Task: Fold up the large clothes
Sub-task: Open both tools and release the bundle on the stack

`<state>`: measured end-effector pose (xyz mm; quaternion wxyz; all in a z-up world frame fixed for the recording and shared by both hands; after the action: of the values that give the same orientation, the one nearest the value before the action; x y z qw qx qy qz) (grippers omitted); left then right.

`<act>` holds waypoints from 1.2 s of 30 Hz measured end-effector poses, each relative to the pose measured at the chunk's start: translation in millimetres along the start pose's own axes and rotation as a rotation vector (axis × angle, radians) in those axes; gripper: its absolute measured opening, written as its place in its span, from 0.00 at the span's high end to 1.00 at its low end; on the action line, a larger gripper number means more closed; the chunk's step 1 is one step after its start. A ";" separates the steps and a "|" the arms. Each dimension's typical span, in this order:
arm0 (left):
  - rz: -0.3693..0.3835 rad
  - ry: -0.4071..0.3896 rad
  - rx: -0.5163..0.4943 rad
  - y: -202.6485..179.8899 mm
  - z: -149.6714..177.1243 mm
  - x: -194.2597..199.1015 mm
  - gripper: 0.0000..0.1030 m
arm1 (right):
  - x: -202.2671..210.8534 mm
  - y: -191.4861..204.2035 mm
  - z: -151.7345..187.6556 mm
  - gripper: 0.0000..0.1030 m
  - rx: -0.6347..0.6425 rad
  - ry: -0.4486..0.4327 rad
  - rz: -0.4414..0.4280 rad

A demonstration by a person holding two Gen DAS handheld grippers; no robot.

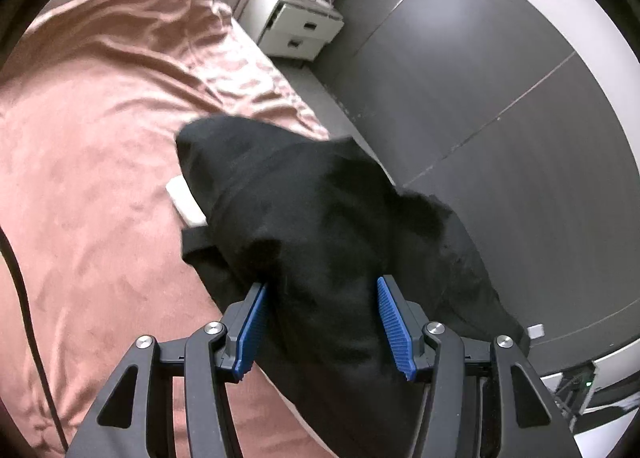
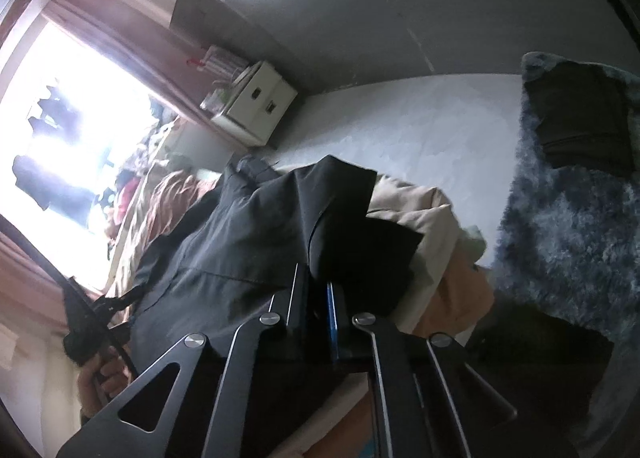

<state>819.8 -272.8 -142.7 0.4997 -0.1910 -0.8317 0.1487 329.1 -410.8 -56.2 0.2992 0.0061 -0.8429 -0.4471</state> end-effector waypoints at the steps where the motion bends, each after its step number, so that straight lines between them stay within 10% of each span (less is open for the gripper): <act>1: -0.015 -0.009 -0.006 0.5 0.5 4.5 0.45 | 0.0 -0.4 2.5 0.96 0.001 -0.005 0.006; 18: -0.027 -0.083 -0.016 19.3 63.9 121.8 0.42 | 78.6 39.2 46.6 0.95 0.115 -0.003 -0.003; 20: -0.026 -0.100 -0.018 20.9 73.5 140.0 0.33 | 88.5 45.0 53.4 0.89 0.126 -0.001 -0.008; 24: -0.035 -0.142 -0.013 26.6 94.0 180.4 0.14 | 113.9 56.5 67.0 0.26 0.149 -0.054 -0.003; 36: -0.067 -0.292 -0.056 42.9 147.9 284.9 0.00 | 152.5 87.2 125.1 0.13 0.221 -0.062 0.018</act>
<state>573.9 -110.5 -8.4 0.3727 -0.1534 -0.9052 0.1347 162.6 -306.9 33.2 0.2746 0.0179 -0.8959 -0.3488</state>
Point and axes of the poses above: each gripper's, at about its wrist camera, not at the fingertips, and x roughly against the way its jaws point, y to its left, z to its underside, the point moved 5 cm from there along -x, roughly the way its jaws point, and after that the axes turned 4 degrees about -z, right-handed, at the moved point
